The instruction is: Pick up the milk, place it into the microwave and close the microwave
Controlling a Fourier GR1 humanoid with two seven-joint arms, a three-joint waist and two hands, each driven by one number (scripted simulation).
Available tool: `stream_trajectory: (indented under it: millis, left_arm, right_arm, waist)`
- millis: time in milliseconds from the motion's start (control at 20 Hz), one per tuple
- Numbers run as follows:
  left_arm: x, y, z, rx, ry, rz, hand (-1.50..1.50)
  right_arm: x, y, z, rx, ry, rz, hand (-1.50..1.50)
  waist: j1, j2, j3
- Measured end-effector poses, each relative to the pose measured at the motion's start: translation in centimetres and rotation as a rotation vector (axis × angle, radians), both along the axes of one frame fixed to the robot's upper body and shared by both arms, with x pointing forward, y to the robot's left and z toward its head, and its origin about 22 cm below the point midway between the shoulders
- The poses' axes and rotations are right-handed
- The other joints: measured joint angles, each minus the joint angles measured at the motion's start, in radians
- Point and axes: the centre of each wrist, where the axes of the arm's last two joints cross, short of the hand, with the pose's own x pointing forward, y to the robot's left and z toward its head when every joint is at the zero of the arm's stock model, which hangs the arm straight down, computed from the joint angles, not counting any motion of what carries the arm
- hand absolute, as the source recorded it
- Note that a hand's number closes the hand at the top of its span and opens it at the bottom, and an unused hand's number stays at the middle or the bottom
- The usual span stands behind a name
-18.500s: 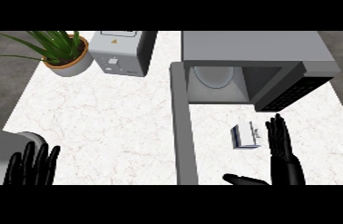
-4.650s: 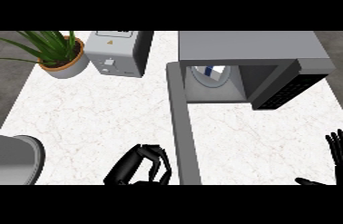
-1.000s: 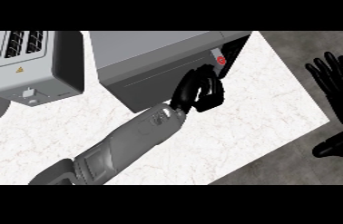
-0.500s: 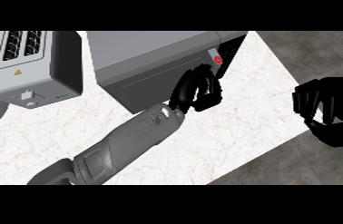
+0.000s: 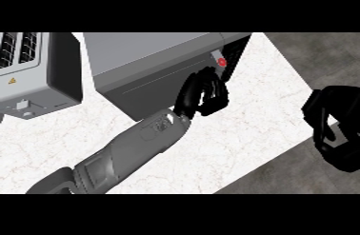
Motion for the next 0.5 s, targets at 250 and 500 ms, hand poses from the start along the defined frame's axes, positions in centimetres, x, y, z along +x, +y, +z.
stream_trajectory:
  millis: [250,500]
  left_arm:
    - [0.0,0.3,-0.2,-0.009,-0.008,0.027,1.5]
    - [0.0,0.4,-0.3,-0.017,-0.014,0.053,1.5]
  right_arm:
    - [-0.5,1.1,0.5,0.0,-0.007,0.05,1.5]
    - [-1.0,1.8,0.8,-0.006,-0.009,0.088,1.5]
  waist:
    - [-0.013,-0.002,0.0]
    - [-0.022,-0.003,0.0]
